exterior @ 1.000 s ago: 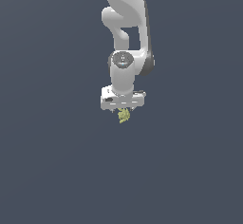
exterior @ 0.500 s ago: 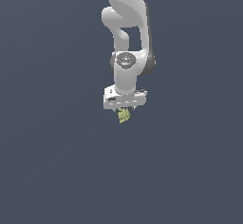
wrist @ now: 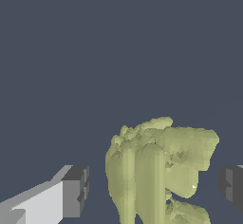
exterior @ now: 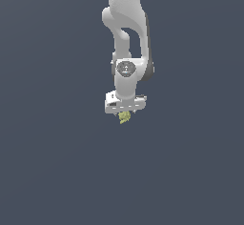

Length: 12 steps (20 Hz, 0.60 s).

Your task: Pick up the object and move it to a goal position.

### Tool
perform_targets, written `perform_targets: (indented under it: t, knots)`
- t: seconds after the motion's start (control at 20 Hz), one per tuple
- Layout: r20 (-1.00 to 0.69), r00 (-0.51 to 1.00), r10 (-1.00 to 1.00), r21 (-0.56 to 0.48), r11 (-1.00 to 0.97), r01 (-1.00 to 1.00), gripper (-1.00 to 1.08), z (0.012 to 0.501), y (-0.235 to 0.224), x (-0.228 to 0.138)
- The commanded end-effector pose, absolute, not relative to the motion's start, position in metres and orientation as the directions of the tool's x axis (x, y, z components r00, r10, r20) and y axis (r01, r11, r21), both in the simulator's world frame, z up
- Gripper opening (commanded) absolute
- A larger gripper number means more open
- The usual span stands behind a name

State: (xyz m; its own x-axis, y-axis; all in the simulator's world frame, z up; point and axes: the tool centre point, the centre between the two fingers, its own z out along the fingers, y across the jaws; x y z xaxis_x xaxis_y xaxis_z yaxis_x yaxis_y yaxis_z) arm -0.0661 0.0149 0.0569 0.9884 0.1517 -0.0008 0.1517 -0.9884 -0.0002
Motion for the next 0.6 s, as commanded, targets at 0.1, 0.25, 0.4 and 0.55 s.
perform_targets:
  t: [0.1,0.25,0.4,0.55]
  knots:
    - [0.000,0.988,0.153,0.000,-0.988,0.153,1.00,0.0423,0.0150,-0.0661]
    - [0.000,0.988,0.153,0.000,-0.988,0.153,1.00,0.0399,0.0150,-0.0657]
    - [0.000,0.988,0.153,0.000,-0.988,0.153,-1.00,0.0399,0.0150,-0.0657]
    - [0.000,0.988,0.153,0.000,-0.988,0.153,-1.00,0.0399,0.0150,-0.0657]
